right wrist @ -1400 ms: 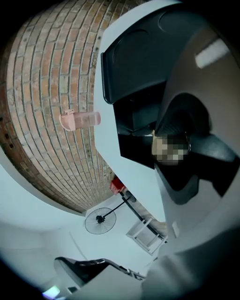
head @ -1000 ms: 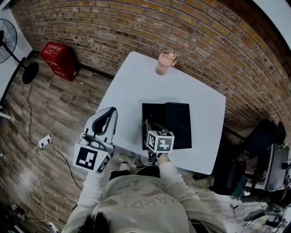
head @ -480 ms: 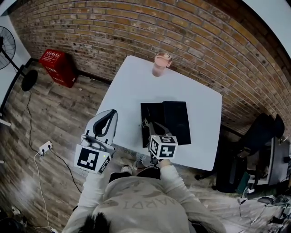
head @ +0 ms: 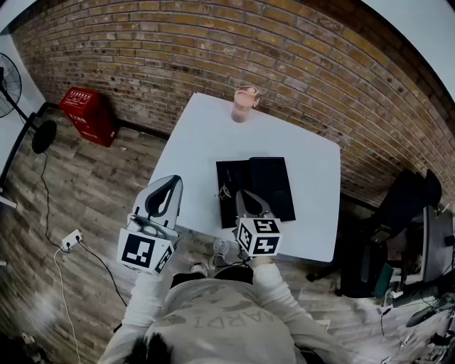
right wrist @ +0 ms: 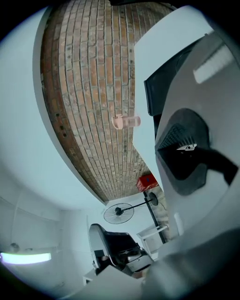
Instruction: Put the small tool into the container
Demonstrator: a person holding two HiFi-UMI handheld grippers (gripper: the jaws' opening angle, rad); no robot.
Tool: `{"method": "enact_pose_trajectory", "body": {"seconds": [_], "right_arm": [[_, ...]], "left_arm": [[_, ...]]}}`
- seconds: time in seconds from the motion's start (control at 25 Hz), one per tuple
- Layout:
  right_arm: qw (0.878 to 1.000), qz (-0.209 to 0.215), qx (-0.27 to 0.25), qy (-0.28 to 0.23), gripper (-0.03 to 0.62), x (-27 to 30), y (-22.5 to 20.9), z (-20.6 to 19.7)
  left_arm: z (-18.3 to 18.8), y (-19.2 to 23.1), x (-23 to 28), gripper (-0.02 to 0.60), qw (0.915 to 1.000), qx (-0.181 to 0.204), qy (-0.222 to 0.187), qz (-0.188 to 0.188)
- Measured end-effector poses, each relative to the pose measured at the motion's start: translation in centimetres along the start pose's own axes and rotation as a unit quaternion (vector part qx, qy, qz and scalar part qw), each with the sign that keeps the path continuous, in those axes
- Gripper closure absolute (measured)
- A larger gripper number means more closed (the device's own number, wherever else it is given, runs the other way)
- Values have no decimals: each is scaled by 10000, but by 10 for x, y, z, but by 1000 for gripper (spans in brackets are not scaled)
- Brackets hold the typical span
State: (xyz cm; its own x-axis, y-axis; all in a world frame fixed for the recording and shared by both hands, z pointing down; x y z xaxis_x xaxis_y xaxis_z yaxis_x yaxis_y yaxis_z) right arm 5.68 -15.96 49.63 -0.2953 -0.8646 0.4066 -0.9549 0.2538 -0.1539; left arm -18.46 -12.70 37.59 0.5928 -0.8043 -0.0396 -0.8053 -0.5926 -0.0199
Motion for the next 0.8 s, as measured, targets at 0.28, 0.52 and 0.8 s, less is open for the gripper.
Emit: {"method": "enact_pose_trajectory", "body": {"seconds": [0.28, 0.52, 0.8], "right_arm": [[9993, -10, -142, -339, 585, -23, 2, 11], [9979, 10, -222, -610, 585, -40, 1, 23], [9955, 76, -269, -900, 583, -57, 0, 37]], "left_arm": [[3, -8, -7, 577, 10000, 7, -13, -16], [5, -15, -9, 577, 10000, 32, -16, -20], [8, -19, -11, 577, 10000, 79, -5, 14]]}}
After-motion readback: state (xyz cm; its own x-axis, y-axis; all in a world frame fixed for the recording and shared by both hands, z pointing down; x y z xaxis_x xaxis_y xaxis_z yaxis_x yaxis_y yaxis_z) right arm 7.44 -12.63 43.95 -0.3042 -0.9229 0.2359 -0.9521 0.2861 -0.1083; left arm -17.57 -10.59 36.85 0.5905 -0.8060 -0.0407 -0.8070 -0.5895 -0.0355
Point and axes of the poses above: the fingertips, and each gripper's own axes: x forward along the fingers, y to its left, z out of its top, the point moved 9 cm from there along -x, backward along the fingers, and after that the axes turned 5 degrees about -z, right-handed, at the moved point
